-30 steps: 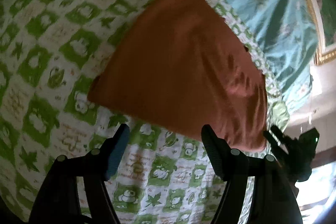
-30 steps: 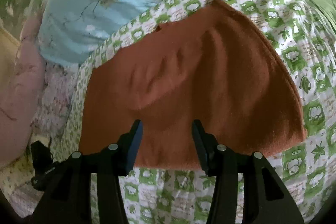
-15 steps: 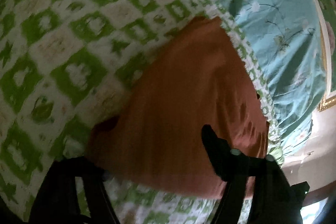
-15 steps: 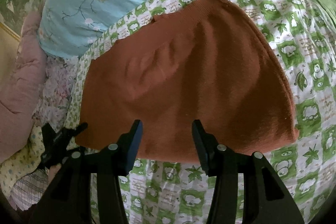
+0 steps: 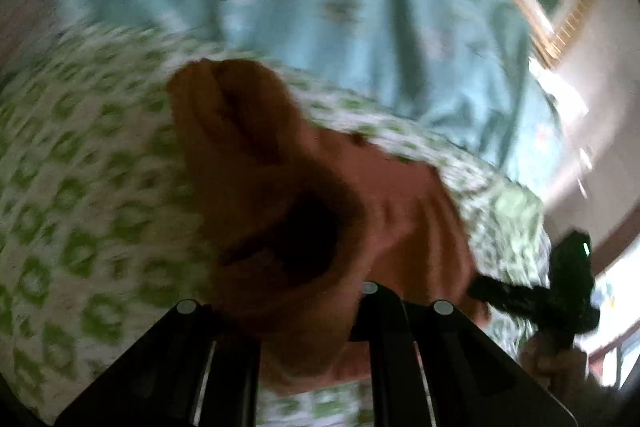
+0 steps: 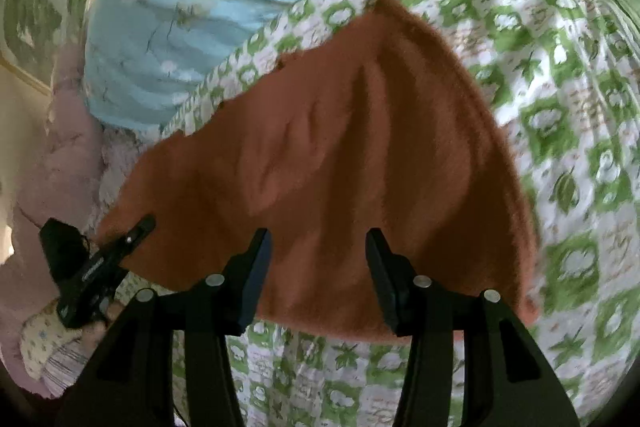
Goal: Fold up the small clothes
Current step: 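Grasp the sweater's hem end with the left gripper and fold it toward the collar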
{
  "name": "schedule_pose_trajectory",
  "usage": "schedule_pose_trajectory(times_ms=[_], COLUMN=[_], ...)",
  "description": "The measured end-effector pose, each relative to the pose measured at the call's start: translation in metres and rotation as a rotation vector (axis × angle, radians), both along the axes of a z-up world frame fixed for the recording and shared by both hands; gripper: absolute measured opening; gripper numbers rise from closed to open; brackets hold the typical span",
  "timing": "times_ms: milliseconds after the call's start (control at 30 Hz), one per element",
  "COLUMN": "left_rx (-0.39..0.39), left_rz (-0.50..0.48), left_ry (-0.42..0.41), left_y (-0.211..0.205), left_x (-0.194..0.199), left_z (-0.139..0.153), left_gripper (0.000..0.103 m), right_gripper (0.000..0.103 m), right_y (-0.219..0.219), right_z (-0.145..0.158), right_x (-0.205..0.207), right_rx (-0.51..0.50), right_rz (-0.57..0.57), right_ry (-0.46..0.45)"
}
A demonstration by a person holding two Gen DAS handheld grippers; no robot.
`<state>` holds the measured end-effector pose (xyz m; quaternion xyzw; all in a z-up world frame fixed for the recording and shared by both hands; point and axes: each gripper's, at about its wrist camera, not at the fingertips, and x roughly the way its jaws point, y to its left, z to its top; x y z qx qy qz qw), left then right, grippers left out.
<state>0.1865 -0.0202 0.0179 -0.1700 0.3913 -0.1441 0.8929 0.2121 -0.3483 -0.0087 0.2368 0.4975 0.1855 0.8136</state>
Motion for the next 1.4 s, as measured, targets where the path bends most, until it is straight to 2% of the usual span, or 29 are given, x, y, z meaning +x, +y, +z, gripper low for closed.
schedule_pose_trajectory(times_ms=[133, 300, 367, 433, 467, 633, 700, 733, 767, 800, 833, 867, 1000, 1100, 1167, 1267, 1400], left_rx=[0.039, 0.16, 0.196, 0.217, 0.226, 0.314, 0.33, 0.335, 0.339, 0.343, 0.339, 0.325, 0.212, 0.156, 0.157, 0.172, 0.182], left_rz=[-0.13, -0.219, -0.223, -0.221, -0.222, -0.243, -0.246, -0.246, -0.244, -0.241, -0.239, -0.241, -0.297, -0.357, -0.389, -0.435, -0.441], left_ry=[-0.005, 0.06, 0.071, 0.063, 0.057, 0.034, 0.03, 0.029, 0.028, 0.027, 0.023, 0.017, -0.008, 0.023, 0.033, 0.053, 0.07], left_y=[-0.06, -0.112, -0.119, -0.119, -0.119, -0.126, -0.127, -0.127, -0.127, -0.129, -0.129, -0.129, -0.143, -0.17, -0.189, -0.211, -0.217], left_x=[0.006, 0.01, 0.009, 0.006, 0.005, 0.0, -0.002, -0.003, -0.003, -0.002, -0.002, -0.003, -0.003, 0.002, 0.003, 0.003, 0.008], left_z=[-0.006, -0.049, -0.058, -0.059, -0.057, -0.056, -0.055, -0.054, -0.053, -0.05, -0.045, -0.038, -0.014, -0.021, -0.027, -0.043, -0.052], left_gripper=[0.01, 0.009, 0.009, 0.01, 0.01, 0.01, 0.01, 0.01, 0.01, 0.01, 0.01, 0.01, 0.011, 0.011, 0.011, 0.012, 0.013], right_gripper=[0.05, 0.05, 0.054, 0.065, 0.067, 0.067, 0.067, 0.058, 0.043, 0.034, 0.019, 0.016, 0.015, 0.015, 0.015, 0.015, 0.015], right_y=[-0.017, -0.02, -0.012, 0.003, 0.011, 0.058, 0.079, 0.089, 0.096, 0.103, 0.108, 0.109, 0.078, 0.04, 0.02, -0.015, -0.023], right_z=[0.008, 0.008, 0.003, -0.005, -0.009, -0.025, -0.029, -0.03, -0.031, -0.032, -0.032, -0.027, 0.017, 0.031, 0.026, 0.001, -0.014], right_x=[0.017, 0.05, 0.065, 0.08, 0.087, 0.125, 0.137, 0.142, 0.144, 0.146, 0.148, 0.147, 0.135, 0.123, 0.118, 0.116, 0.113], right_rx=[0.034, 0.072, 0.09, 0.109, 0.113, 0.113, 0.062, 0.039, 0.024, 0.012, -0.005, -0.019, 0.026, -0.021, -0.065, -0.085, -0.077], right_rz=[0.002, 0.038, 0.07, 0.106, 0.125, 0.218, 0.25, 0.272, 0.293, 0.315, 0.329, 0.34, 0.328, 0.289, 0.265, 0.192, 0.182], right_ry=[-0.008, 0.027, 0.054, 0.094, 0.105, 0.138, 0.131, 0.119, 0.114, 0.12, 0.122, 0.107, -0.023, -0.064, -0.062, 0.003, -0.002])
